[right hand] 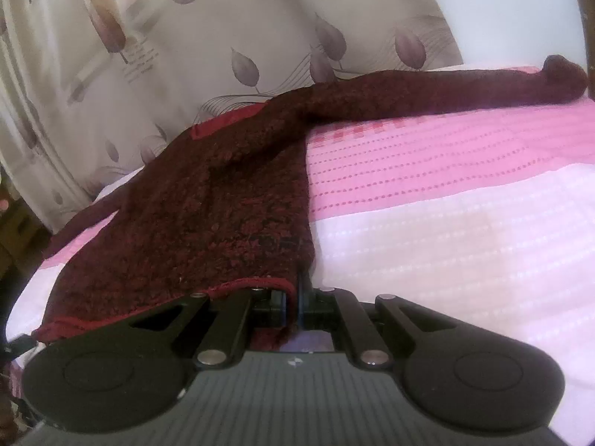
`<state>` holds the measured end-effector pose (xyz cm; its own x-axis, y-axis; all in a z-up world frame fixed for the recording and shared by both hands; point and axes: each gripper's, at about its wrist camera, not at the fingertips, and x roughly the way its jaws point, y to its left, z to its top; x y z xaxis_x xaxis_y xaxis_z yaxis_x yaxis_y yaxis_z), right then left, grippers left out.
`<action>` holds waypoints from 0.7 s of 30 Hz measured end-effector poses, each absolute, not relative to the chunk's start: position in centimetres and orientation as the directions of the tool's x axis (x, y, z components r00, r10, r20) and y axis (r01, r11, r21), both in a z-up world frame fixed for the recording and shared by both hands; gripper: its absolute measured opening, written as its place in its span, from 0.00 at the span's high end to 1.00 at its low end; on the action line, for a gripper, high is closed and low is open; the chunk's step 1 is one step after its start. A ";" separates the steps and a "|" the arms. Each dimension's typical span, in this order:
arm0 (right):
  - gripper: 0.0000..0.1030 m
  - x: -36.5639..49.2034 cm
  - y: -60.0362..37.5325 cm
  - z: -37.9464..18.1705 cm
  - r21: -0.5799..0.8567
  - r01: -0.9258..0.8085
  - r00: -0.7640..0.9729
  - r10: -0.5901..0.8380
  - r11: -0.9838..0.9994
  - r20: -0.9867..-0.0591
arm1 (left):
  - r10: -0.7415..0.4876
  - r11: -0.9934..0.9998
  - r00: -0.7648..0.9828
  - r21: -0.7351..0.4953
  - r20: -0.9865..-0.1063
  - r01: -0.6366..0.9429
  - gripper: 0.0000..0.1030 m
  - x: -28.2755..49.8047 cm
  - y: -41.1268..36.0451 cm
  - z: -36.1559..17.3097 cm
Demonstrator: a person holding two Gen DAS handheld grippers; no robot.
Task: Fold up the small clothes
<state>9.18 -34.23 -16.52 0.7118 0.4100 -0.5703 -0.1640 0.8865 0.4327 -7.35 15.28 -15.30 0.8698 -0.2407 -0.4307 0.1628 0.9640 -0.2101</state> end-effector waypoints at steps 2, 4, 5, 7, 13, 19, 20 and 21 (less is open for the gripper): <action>0.93 9.1 -34.3 -16.7 0.438 -0.162 0.710 0.412 0.884 -0.571 | -0.249 0.968 0.868 -0.136 -0.429 0.210 0.18 -7.4 14.8 -15.4; 0.93 9.2 -34.3 -16.8 0.440 -0.162 0.705 0.416 0.883 -0.575 | -0.293 0.956 0.837 -0.113 -0.462 0.272 0.46 -6.7 14.6 -15.6; 0.93 9.2 -34.3 -16.8 0.439 -0.163 0.703 0.416 0.884 -0.577 | -0.300 0.953 0.818 -0.109 -0.491 0.284 0.57 -6.2 14.6 -15.9; 0.93 9.2 -34.1 -16.8 0.434 -0.162 0.702 0.413 0.886 -0.580 | -0.296 0.953 0.822 -0.089 -0.486 0.291 0.59 -6.0 14.8 -15.9; 0.92 9.3 -34.3 -16.7 0.438 -0.163 0.698 0.417 0.884 -0.582 | -0.289 0.957 0.838 -0.114 -0.463 0.266 0.62 -5.0 15.6 -15.4; 0.86 9.3 -33.7 -16.4 0.415 -0.185 0.693 0.418 0.891 -0.588 | -0.332 0.929 0.841 -0.303 -0.427 0.213 0.62 -4.3 17.7 -15.6; 0.83 9.3 -33.7 -16.3 0.416 -0.190 0.690 0.423 0.889 -0.588 | -0.332 0.926 0.837 -0.321 -0.434 0.201 0.62 -4.0 17.9 -15.8; 0.83 9.3 -33.6 -16.2 0.415 -0.190 0.689 0.422 0.890 -0.589 | -0.333 0.924 0.832 -0.327 -0.444 0.196 0.62 -3.7 17.8 -16.0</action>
